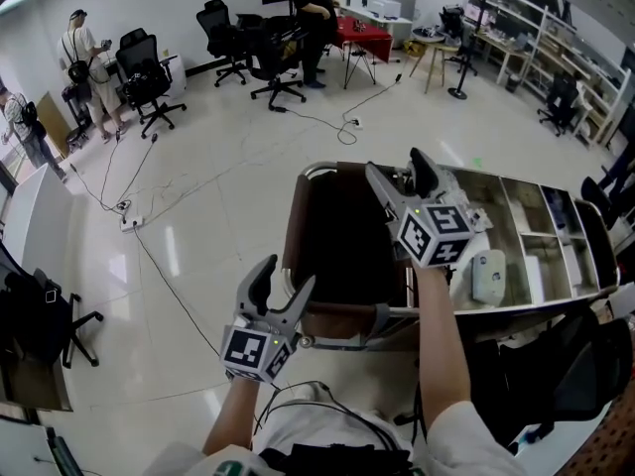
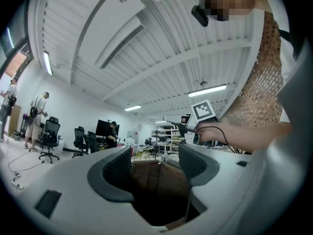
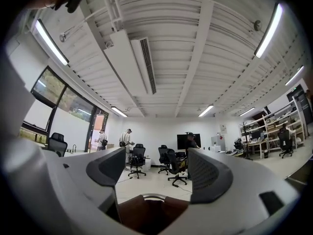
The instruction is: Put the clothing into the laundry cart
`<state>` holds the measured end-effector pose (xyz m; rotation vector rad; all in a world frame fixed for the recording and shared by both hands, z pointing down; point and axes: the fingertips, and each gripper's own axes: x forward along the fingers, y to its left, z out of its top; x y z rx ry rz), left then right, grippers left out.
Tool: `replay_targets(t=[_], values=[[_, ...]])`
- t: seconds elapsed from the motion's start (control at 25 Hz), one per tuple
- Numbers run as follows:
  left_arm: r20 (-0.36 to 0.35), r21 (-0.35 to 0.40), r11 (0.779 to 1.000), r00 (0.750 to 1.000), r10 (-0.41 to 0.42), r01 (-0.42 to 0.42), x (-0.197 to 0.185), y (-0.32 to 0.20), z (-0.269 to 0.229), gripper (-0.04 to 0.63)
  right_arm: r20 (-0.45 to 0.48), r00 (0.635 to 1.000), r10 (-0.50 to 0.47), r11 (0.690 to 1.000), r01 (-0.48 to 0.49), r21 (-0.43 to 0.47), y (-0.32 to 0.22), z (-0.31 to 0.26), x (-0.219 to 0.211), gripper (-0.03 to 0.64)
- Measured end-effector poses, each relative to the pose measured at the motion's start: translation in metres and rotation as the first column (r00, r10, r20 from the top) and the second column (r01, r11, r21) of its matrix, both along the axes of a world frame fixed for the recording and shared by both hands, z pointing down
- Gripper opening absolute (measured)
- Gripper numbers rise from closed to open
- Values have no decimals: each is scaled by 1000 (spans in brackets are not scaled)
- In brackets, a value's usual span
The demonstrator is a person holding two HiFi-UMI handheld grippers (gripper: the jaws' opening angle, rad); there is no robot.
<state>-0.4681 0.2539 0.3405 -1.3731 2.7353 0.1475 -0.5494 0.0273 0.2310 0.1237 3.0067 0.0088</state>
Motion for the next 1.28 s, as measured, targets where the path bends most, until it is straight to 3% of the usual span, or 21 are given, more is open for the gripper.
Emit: replay_targets(t=[0.28,0.64,0.92,1.28], values=[[34,-22,999,999,29,-29,24,-19,-2,298,38,999,-27,999,28,-30,5,32,96,423],[72,-45,997,995,69,-66,54,-46,-1,295,15,973,232,971,-232,50,-25,80,212,423],[52,-56,993,993,110,-107,81,-68,11,295,-36,972,232,970,-234,-63,-22,115,253,420],[40,-68,991,992,118,-115,96,-80,21,293,-30,961,274,961,-275,-39,-23,124,275,395]])
